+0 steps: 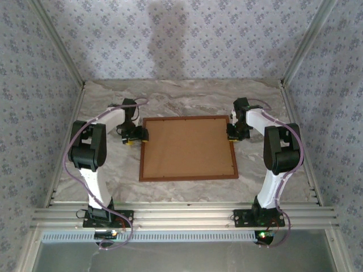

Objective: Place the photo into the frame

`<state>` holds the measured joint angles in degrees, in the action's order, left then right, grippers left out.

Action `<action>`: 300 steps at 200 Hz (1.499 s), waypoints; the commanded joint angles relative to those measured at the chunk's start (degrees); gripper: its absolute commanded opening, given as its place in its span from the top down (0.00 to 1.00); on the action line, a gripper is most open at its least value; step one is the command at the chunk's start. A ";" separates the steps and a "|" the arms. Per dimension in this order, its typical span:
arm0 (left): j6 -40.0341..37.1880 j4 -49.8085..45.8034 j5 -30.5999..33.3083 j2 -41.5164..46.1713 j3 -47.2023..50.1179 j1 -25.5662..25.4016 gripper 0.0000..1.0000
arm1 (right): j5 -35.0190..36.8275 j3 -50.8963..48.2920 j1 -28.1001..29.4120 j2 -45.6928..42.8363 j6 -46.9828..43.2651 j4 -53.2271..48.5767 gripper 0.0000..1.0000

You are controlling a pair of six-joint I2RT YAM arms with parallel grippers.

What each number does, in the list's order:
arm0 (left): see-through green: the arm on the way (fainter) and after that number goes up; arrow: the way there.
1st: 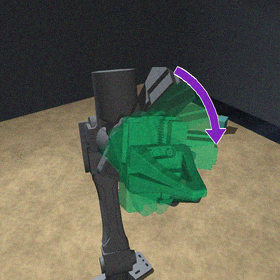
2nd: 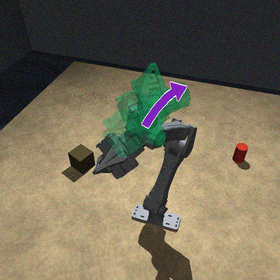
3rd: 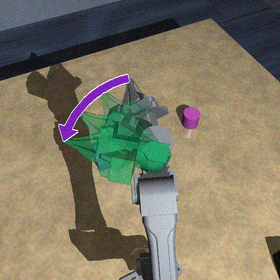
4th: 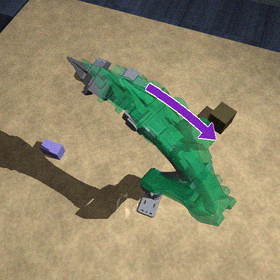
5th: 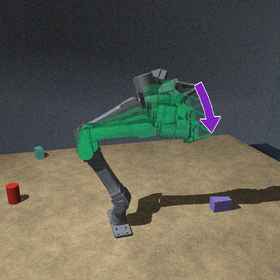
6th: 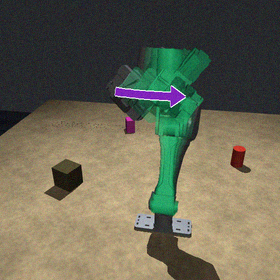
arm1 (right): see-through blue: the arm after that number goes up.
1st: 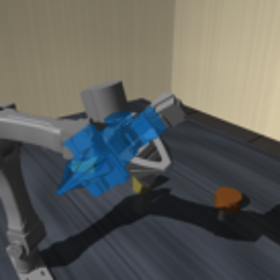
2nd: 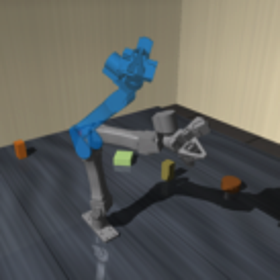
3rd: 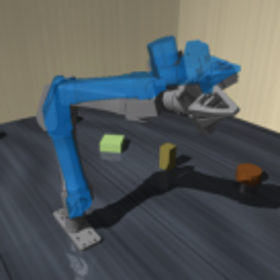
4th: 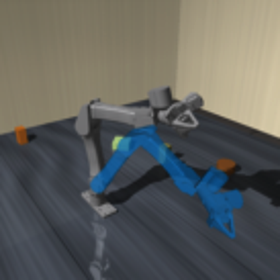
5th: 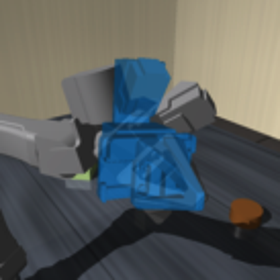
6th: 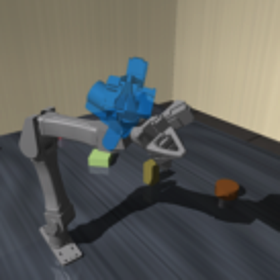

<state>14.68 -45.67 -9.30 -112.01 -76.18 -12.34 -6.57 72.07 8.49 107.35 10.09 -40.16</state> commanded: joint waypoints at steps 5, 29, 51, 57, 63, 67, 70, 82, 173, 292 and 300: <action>1.77 0.07 2.10 -7.71 5.28 -4.31 0.30 | -1.80 -1.77 0.26 2.43 0.99 0.96 0.85; 3.19 1.57 1.63 -9.12 5.64 -5.14 0.31 | -1.96 -1.59 0.29 2.43 0.96 0.62 0.85; 3.52 1.69 1.60 -9.72 5.21 -5.59 0.31 | -2.11 -1.77 0.26 2.34 1.05 0.62 0.85; 3.56 1.59 1.62 -9.72 4.87 -5.60 0.31 | -2.13 -1.76 0.26 2.33 1.09 0.66 0.85; 3.52 1.29 1.65 -9.72 4.50 -5.59 0.31 | -2.13 -1.76 0.21 2.34 1.06 0.63 0.85; 3.43 1.06 1.74 -9.64 4.14 -5.59 0.31 | -2.13 -1.72 0.28 2.38 1.07 0.64 0.85; 3.39 0.85 1.76 -9.57 3.85 -5.59 0.31 | -2.18 -1.76 0.26 2.34 1.08 0.61 0.85; 3.17 -0.44 1.91 -9.09 2.45 -5.59 0.30 | -2.22 -1.83 0.27 2.26 1.03 0.62 0.85; 0.82 -10.49 5.35 0.31 -11.70 -4.04 0.21 | -0.93 -1.58 -1.26 1.28 0.95 -0.66 0.85; 6.16 -7.43 2.64 16.41 4.21 -1.82 0.18 | -0.91 -2.02 -1.30 1.38 2.10 1.23 0.85; 6.92 -6.94 2.36 17.51 6.25 -1.86 0.18 | -0.96 -2.11 -1.33 1.41 2.28 1.43 0.85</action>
<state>18.41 -53.49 -4.60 -97.73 -75.07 -14.24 -7.99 71.90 7.35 107.31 11.11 -40.01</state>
